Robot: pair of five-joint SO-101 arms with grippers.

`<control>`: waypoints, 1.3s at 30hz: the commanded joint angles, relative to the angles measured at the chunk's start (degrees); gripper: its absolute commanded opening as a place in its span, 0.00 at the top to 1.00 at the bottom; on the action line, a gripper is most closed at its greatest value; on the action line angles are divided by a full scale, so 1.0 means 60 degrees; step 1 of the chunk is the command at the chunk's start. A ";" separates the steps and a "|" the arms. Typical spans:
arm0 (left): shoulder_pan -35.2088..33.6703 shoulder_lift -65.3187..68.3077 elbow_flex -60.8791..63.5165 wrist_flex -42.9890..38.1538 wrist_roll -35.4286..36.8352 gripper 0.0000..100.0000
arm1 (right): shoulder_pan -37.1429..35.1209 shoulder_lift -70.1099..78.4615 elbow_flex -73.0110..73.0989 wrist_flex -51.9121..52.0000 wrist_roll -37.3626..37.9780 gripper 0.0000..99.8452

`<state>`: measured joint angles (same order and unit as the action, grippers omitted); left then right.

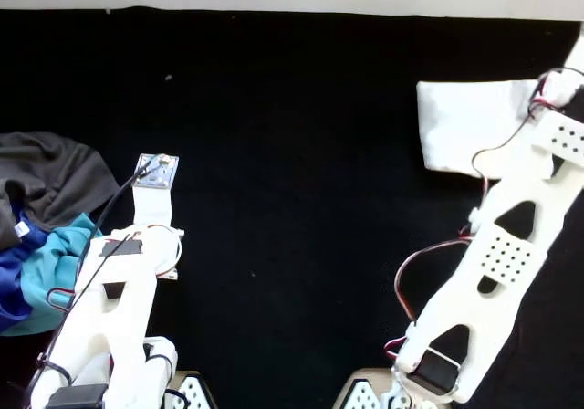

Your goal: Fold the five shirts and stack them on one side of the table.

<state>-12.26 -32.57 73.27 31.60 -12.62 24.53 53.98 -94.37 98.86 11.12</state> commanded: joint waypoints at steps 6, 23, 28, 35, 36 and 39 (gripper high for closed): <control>0.0110 -0.0110 0.0022 -0.0161 -0.0088 0.99 | -0.1062 -0.3084 0.0974 0.0418 -0.0088 0.73; 0.0110 -0.0110 0.0022 -0.0161 -0.0088 0.99 | -0.6484 -1.0733 1.7473 -0.3802 -0.1040 0.73; 0.0110 -0.0110 0.0022 -0.0161 -0.0088 0.99 | -0.7216 -1.1597 2.1868 -0.7612 -0.1040 0.73; 0.0110 -0.0110 0.0022 -0.0161 -0.0088 0.99 | -0.7597 -1.1729 2.3919 -0.9048 -0.1040 0.73; 0.0110 -0.0110 0.0022 -0.0161 -0.0088 0.99 | -0.7597 -1.1729 2.3993 -0.9048 -0.1040 0.73; 0.0110 -0.0110 0.0022 -0.0161 -0.0088 0.99 | -0.7641 -1.1714 2.4315 -0.9092 -0.1040 0.73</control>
<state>-12.26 -32.57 73.27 31.60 -12.62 -20.57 -14.15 50.24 45.49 5.23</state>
